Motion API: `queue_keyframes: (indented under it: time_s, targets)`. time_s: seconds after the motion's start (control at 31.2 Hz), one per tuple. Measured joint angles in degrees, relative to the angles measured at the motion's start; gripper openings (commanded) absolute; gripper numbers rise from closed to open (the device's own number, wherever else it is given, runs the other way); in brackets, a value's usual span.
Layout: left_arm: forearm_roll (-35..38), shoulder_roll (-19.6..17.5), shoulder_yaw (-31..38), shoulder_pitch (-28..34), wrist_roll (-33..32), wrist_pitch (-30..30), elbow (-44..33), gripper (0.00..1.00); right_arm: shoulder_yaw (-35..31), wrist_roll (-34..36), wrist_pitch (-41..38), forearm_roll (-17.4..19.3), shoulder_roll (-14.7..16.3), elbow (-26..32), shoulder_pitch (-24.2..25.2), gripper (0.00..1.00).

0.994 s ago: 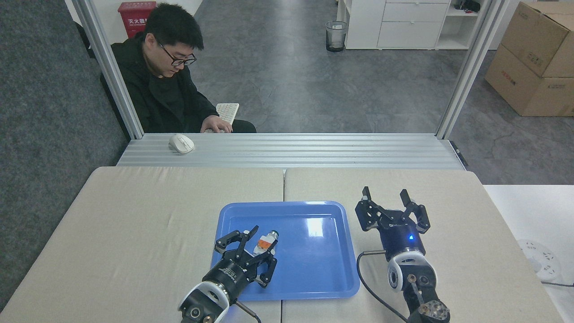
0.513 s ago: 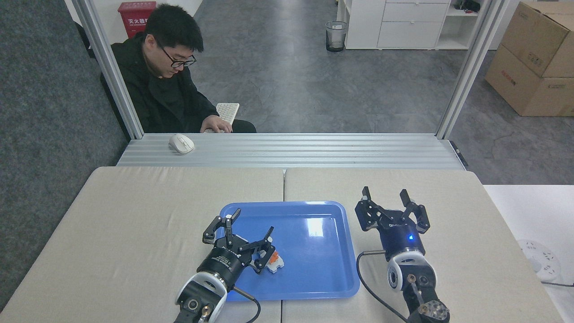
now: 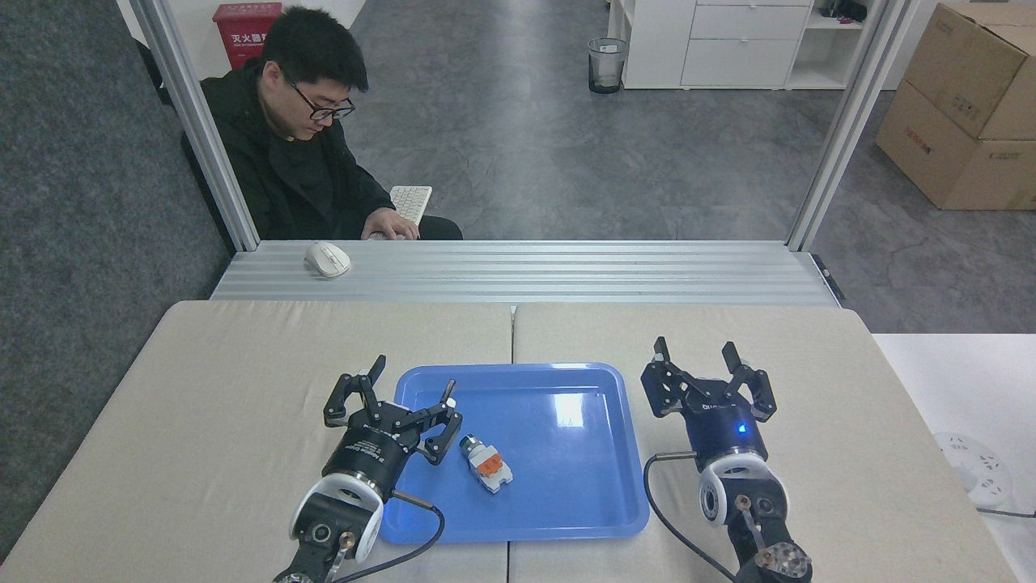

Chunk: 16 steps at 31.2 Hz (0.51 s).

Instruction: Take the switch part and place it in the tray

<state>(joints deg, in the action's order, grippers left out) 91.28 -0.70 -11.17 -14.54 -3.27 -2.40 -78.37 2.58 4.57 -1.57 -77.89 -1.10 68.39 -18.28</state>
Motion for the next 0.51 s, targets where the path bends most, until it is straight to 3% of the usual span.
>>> queue_keyframes:
  time_s: [0.51]
  targets:
    - [-5.2,-1.3,6.8,-2.4,6.4,3.8,5.5,0.99,0.1,0.1,0.0,-0.1,-0.1,0.0,0.0,1.00]
